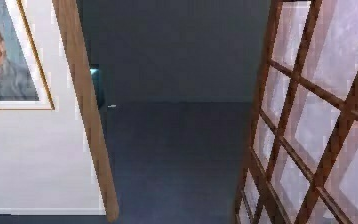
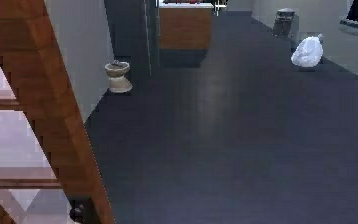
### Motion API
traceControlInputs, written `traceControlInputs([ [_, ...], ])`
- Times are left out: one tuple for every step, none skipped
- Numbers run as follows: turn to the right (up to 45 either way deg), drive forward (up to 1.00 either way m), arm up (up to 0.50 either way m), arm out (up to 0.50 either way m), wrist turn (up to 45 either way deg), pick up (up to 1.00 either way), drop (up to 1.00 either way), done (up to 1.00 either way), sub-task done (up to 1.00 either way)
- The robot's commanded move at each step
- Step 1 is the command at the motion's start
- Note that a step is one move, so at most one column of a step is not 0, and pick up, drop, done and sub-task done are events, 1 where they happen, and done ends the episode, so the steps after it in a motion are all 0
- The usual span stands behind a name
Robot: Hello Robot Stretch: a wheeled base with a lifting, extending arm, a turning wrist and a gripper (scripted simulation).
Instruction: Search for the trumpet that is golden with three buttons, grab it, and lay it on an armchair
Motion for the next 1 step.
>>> traceControlInputs([
  [0.0,1.00,0.00,0.00,0.0,0.00,0.00,0.00,0.00],
])
